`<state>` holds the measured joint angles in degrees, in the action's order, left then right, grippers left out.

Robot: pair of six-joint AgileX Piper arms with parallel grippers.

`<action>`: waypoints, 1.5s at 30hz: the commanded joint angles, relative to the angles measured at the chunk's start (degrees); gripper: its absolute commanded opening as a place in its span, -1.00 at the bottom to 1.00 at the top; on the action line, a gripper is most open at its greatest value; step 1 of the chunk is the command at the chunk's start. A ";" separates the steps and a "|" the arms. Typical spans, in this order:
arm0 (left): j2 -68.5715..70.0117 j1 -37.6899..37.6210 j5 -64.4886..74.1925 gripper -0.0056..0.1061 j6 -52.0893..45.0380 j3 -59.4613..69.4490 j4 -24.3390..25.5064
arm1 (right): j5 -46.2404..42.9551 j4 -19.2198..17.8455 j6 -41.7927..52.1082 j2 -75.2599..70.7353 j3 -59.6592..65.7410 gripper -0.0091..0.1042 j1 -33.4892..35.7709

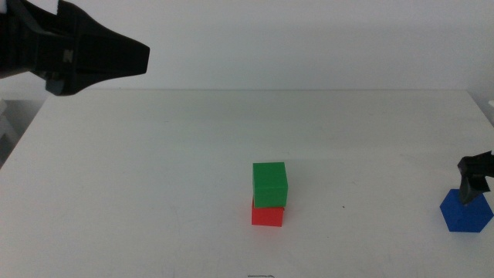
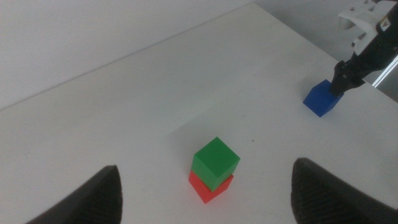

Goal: Stack red cubes first, then green, then blue cubes in a specific spot.

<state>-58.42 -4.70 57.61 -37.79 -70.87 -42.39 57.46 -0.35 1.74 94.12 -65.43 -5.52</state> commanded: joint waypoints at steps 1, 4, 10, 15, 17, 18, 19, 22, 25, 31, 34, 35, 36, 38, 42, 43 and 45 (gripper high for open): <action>0.77 0.09 -3.04 0.75 0.00 -1.19 -3.18 | -1.56 0.35 0.71 -1.42 -1.89 0.83 -0.41; 0.77 0.09 -3.04 0.75 0.00 -1.19 -3.18 | -2.68 0.35 0.71 -0.87 -1.89 0.83 -0.41; 0.77 0.09 -3.04 0.75 0.00 -1.19 -3.18 | -4.83 1.10 0.71 -0.76 -1.89 0.83 -0.41; 0.77 0.09 -3.04 0.75 0.00 -1.19 -3.18 | -6.15 1.17 0.71 -0.68 -1.89 0.83 -0.41; 0.77 0.09 -3.04 0.75 0.00 -1.19 -3.18 | -6.15 1.17 0.71 -0.12 -1.89 0.83 -0.41; 0.77 0.09 -3.04 0.75 0.00 -1.19 -3.18 | -6.08 1.17 0.71 0.31 -1.89 0.83 -0.41; 0.77 0.09 -3.04 0.75 0.00 -1.19 -3.18 | -5.90 1.17 0.71 0.81 -1.89 0.83 -0.41; 0.77 0.09 -3.04 0.75 0.00 -1.19 -3.18 | -5.42 1.07 0.71 2.87 -1.89 0.83 0.35; 0.77 0.09 -3.04 0.75 0.00 -1.19 -3.18 | -5.53 1.08 0.71 4.46 -1.89 0.83 0.74; 0.77 0.09 -3.04 0.75 0.00 -1.19 -3.18 | -5.97 1.19 0.71 7.62 -1.89 0.81 0.74; 0.77 0.09 -3.04 0.75 0.00 -1.19 -3.18 | -6.48 1.12 0.71 8.49 -1.89 0.76 0.74; 0.77 0.09 -3.04 0.75 0.00 -1.19 -3.18 | -6.54 1.12 0.64 8.84 -1.89 0.74 0.74; 0.77 0.09 -3.04 0.75 0.00 -1.19 -3.18 | -6.54 1.12 0.37 9.02 -1.89 0.69 0.74; 0.77 0.09 -3.04 0.75 0.00 -1.19 -3.18 | -6.48 1.12 -0.90 9.28 -1.89 0.51 0.74; 0.77 0.09 -3.04 0.75 0.00 -1.19 -3.18 | -4.78 0.91 -5.33 9.28 -2.70 -0.31 0.74; 0.77 0.09 -3.04 0.75 0.00 -1.19 -3.18 | -3.23 0.91 -6.43 9.08 -3.39 -0.60 0.74; 0.77 0.09 -3.04 0.75 0.00 -1.19 -3.18 | -0.47 0.70 -7.01 8.09 -4.74 -0.87 1.26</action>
<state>-58.42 -4.70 57.61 -37.79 -70.87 -42.39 54.70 1.10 -4.36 105.76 -67.89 -4.54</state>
